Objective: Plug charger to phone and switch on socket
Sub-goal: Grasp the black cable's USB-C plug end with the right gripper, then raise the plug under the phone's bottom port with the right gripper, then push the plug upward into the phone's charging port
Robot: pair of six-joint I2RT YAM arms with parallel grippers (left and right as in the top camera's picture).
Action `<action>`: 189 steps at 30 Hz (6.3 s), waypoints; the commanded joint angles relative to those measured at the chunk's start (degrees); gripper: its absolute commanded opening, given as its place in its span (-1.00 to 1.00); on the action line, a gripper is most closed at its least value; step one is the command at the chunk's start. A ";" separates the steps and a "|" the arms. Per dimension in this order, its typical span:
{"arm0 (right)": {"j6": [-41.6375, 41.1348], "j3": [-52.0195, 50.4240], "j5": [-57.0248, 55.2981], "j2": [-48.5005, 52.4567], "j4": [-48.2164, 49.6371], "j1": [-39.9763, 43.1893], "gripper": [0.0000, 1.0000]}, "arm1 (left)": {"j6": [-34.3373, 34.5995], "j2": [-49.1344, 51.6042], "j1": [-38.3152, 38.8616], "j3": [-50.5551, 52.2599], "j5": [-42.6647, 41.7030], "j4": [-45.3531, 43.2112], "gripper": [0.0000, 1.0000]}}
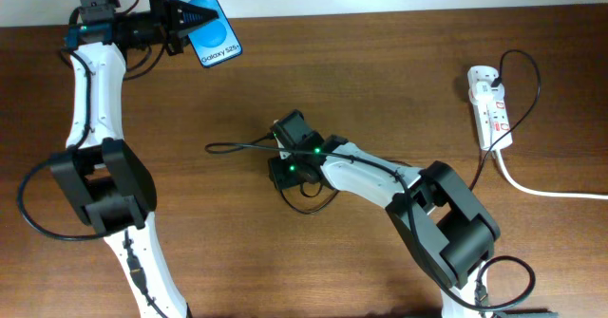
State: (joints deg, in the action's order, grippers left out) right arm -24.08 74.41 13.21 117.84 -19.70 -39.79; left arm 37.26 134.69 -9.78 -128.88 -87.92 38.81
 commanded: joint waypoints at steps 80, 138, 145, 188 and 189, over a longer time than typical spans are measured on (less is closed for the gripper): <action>-15.41 -16.33 21.97 -41.40 8.35 20.79 -0.92 | -3.96 0.42 23.93 -0.52 -0.85 -0.35 -1.00; -8.76 -14.82 20.76 -41.48 9.35 20.68 -0.92 | -5.09 0.42 25.00 -0.52 -1.90 -0.11 -1.00; -8.76 -14.82 20.57 -41.48 9.29 20.74 -0.92 | -8.24 0.42 25.44 -0.52 -1.90 -0.13 -1.00; -7.72 -14.82 20.61 -40.22 13.94 24.87 -0.92 | -11.06 0.42 26.40 -0.52 -2.21 3.72 -1.00; -7.69 -14.82 20.63 -40.22 13.81 24.87 -0.92 | -11.26 0.42 26.40 -0.52 -2.21 3.72 -1.00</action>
State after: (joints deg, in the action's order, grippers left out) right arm -32.56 58.04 38.02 77.43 -8.86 -16.53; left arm 28.01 134.69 14.57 -128.90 -86.08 41.41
